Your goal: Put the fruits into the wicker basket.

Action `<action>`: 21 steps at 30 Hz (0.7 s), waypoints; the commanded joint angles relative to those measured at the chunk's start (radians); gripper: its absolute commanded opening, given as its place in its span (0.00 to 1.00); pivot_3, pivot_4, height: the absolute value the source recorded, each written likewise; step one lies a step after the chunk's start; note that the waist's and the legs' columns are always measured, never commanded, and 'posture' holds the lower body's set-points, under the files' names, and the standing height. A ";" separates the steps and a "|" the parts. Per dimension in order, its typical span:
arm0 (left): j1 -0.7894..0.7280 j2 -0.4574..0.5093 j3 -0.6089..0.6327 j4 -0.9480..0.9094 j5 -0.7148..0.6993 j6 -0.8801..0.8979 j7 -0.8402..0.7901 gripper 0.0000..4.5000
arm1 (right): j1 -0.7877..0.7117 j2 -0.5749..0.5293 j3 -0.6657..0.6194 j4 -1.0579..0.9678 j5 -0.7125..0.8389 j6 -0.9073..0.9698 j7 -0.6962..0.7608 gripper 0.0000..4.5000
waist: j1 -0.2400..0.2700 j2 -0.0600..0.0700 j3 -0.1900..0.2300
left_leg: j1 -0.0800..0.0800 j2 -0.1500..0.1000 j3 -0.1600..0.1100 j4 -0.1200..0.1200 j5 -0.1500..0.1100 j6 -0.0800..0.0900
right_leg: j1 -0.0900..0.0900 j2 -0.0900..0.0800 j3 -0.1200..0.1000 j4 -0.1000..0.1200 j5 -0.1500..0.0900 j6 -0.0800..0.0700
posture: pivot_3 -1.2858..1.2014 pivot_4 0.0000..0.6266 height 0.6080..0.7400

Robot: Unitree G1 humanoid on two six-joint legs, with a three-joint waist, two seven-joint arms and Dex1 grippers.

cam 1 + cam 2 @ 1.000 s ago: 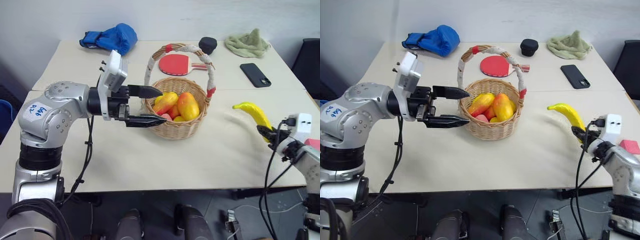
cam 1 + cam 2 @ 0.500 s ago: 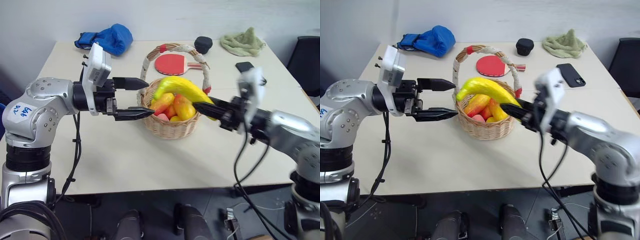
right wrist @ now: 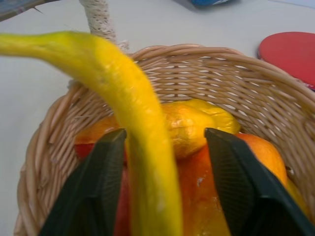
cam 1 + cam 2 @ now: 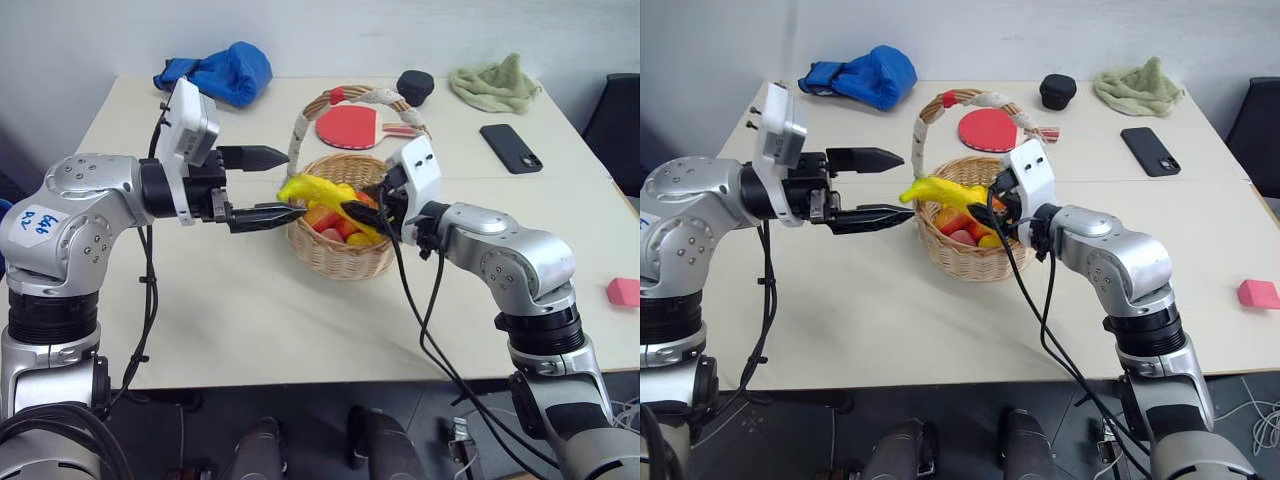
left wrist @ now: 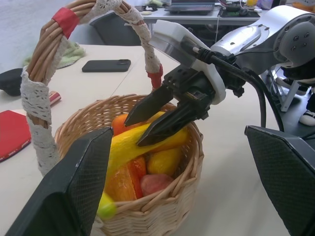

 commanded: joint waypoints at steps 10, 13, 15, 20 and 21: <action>0.006 -0.007 0.027 0.002 -0.006 -0.032 -0.003 1.00 | 0.080 -0.178 -0.493 -0.303 0.420 0.307 0.064 0.97 | 0.003 0.000 0.000 | 0.001 0.000 -0.001 0.000 0.000 0.000 | 0.001 0.000 0.000 0.000 0.000 0.000 | 0.52 0.24 1.00; -0.010 -0.014 0.014 0.019 0.002 -0.042 -0.010 1.00 | 0.130 -0.228 -0.513 -0.275 0.363 0.297 0.020 0.97 | 0.003 0.000 0.000 | 0.001 0.000 0.000 0.000 0.000 0.001 | 0.002 0.000 0.000 -0.001 0.000 0.000 | 0.52 0.24 1.00; -0.018 -0.018 0.010 0.025 0.003 -0.046 -0.013 1.00 | 0.145 -0.236 -0.492 -0.251 0.310 0.254 -0.004 0.97 | 0.002 0.000 0.000 | 0.001 0.000 0.000 0.000 0.000 0.001 | 0.002 0.000 0.000 -0.002 0.000 0.000 | 0.52 0.24 1.00; -0.035 -0.022 -0.001 0.033 0.006 -0.051 -0.020 1.00 | 0.110 -0.155 -0.364 -0.150 0.156 0.105 -0.047 0.97 | -0.012 0.000 0.000 | 0.003 0.000 0.001 0.000 0.002 0.000 | 0.002 0.000 0.001 -0.002 0.000 0.000 | 0.52 0.24 1.00; -0.039 -0.022 -0.002 0.036 0.007 -0.052 -0.022 1.00 | 0.095 -0.135 -0.338 -0.118 0.128 0.074 -0.044 0.97 | -0.014 0.000 0.000 | 0.003 0.000 0.001 0.000 0.002 0.000 | 0.001 0.000 0.001 -0.002 0.000 0.000 | 0.52 0.24 1.00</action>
